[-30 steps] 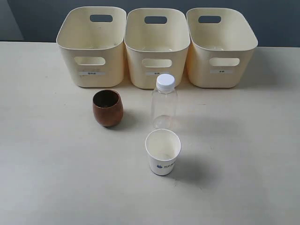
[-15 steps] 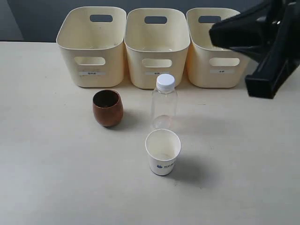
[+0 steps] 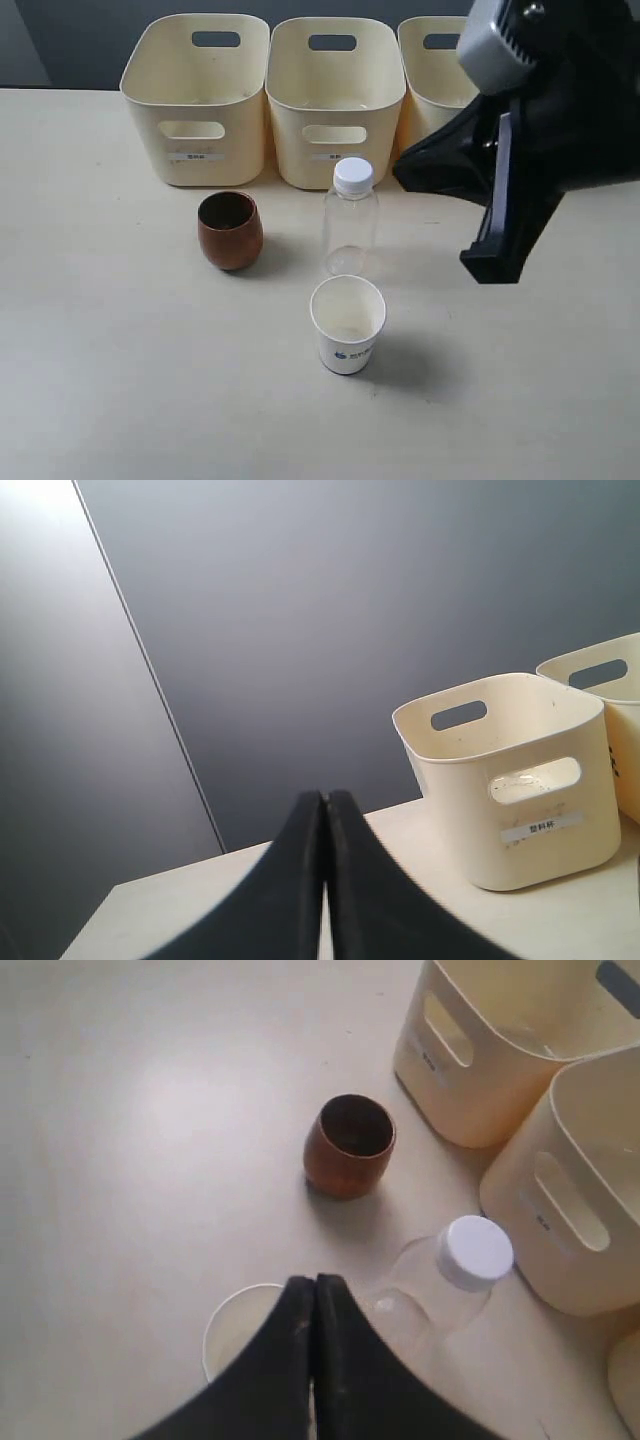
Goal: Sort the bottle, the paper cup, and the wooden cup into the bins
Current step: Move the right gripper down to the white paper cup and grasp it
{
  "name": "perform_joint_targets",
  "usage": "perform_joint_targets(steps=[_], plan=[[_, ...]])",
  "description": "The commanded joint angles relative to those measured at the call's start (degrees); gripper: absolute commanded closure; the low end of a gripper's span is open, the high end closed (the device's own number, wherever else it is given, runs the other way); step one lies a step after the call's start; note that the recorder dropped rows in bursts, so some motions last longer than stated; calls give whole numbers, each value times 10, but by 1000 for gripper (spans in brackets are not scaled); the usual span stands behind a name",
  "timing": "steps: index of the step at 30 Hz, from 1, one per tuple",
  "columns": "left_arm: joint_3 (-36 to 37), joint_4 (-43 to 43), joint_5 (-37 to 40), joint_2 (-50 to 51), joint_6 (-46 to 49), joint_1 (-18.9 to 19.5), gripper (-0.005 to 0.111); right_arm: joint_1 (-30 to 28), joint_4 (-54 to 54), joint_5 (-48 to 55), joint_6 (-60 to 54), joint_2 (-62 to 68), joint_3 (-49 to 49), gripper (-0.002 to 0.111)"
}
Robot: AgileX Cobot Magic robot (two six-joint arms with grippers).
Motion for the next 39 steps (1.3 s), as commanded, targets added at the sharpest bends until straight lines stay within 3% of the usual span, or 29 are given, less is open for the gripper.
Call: perform_joint_targets(steps=[1,17,24,39], plan=[[1,0,-3,-1,-1,-1,107,41,-16,-2,-4,0,-3,109],[1,0,-3,-1,-1,-1,107,205,-85,-13,27,94,-3,109],[1,0,-3,-1,-1,-1,107,211,-209,-13,127,120,-3,109],[1,0,-3,-1,-1,-1,107,211,-209,-15,134,130,-3,109]])
